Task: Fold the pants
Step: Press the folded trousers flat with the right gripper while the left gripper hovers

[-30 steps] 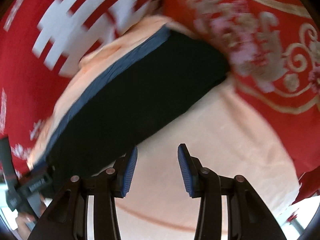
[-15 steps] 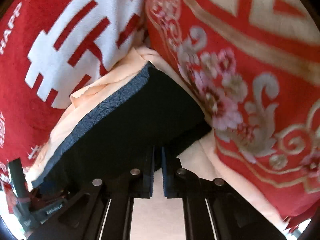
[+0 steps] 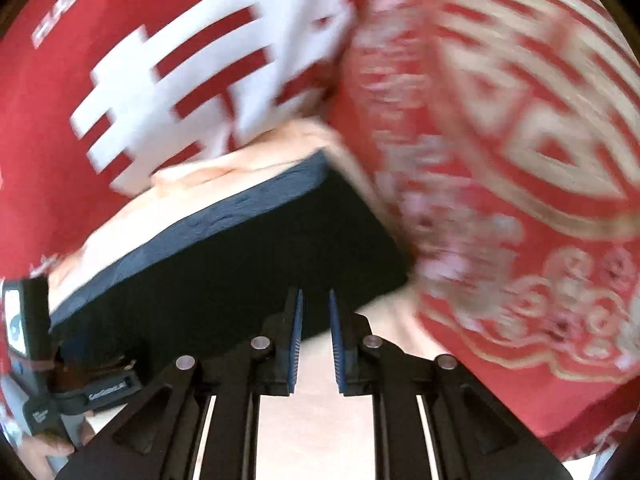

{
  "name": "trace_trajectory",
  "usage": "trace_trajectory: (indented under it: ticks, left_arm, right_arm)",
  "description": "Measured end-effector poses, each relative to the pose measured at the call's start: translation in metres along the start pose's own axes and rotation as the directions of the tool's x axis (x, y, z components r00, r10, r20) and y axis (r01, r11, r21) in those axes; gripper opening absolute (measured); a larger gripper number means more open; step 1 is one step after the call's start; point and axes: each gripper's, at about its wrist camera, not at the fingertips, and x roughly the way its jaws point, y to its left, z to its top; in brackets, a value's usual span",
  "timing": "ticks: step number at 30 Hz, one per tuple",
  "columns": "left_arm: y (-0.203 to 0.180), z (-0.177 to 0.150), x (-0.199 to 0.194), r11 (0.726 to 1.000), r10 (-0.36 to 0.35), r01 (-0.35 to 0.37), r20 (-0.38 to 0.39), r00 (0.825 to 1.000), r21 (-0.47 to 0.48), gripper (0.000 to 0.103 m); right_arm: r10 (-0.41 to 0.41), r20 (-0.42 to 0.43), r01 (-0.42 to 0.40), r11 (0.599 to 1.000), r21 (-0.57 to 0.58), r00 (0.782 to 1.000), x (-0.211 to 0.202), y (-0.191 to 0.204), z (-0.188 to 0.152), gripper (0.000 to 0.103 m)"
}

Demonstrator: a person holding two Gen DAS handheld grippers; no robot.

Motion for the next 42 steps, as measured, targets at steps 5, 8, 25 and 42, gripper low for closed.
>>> trace_trajectory:
  ticks: [5, 8, 25, 42]
  left_arm:
    - [0.000, -0.001, 0.000, 1.000, 0.004, -0.004, -0.003, 1.000, 0.020, 0.103]
    - [0.001, -0.002, 0.000, 1.000, 0.006, -0.006, -0.008, 1.000, 0.026, 0.103]
    - [-0.011, 0.015, 0.004, 0.999, 0.005, -0.005, -0.020, 1.000, 0.038, 0.103]
    - [-0.007, 0.012, 0.004, 0.999, -0.002, 0.003, -0.020, 1.000, 0.034, 0.103]
  right_arm:
    - [0.045, -0.090, -0.046, 0.999, -0.006, 0.995, 0.035, 0.021, 0.000, 0.015]
    - [0.040, -0.126, -0.040, 0.999, 0.001, 0.991, 0.052, 0.020, -0.004, 0.015]
    - [0.343, -0.067, -0.294, 0.877, 0.379, 0.937, 0.024, -0.045, -0.043, 0.050]
    - [0.397, -0.049, -0.319, 0.799, 0.510, 0.917, 0.026, -0.052, -0.068, 0.050]
